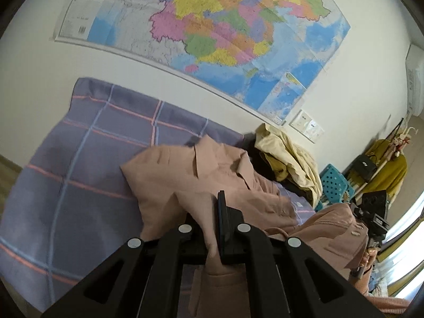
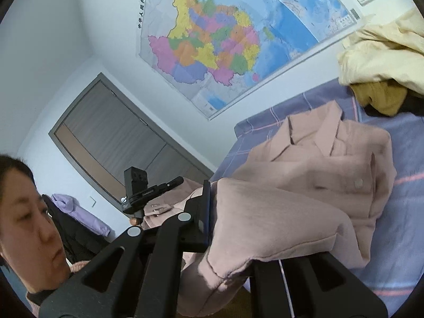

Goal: Fold large clothes

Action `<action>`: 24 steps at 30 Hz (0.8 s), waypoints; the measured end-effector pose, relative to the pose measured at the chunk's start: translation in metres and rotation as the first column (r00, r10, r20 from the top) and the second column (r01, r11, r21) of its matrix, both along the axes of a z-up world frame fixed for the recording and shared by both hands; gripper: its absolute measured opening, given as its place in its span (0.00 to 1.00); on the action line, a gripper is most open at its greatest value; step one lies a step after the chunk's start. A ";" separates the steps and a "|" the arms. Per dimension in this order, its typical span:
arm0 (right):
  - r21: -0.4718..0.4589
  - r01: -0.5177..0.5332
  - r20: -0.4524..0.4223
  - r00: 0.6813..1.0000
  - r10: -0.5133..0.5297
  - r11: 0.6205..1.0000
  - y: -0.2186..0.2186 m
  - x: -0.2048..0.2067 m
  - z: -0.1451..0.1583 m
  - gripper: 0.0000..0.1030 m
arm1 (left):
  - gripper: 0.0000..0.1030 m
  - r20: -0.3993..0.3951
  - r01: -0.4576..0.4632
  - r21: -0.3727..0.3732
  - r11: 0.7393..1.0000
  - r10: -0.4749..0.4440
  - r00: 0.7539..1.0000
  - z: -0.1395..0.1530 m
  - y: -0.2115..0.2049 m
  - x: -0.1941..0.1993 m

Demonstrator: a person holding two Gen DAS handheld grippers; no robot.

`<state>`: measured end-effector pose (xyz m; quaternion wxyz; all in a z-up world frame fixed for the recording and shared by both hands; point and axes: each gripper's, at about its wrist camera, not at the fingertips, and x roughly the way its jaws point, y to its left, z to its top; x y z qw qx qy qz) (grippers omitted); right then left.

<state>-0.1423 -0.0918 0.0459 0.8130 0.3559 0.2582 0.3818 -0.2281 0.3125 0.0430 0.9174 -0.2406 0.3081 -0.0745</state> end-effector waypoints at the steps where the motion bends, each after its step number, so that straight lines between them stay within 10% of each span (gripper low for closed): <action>1: -0.006 0.004 0.004 1.000 -0.004 1.000 -0.001 0.004 0.002 0.06 | 0.03 0.002 0.003 0.014 1.000 -0.003 1.000 0.004 0.000 0.004; 24: 0.014 0.041 -0.062 0.997 -0.040 0.999 -0.019 0.069 -0.004 0.06 | 0.04 -0.055 -0.035 0.209 0.977 0.047 0.997 0.015 -0.016 0.074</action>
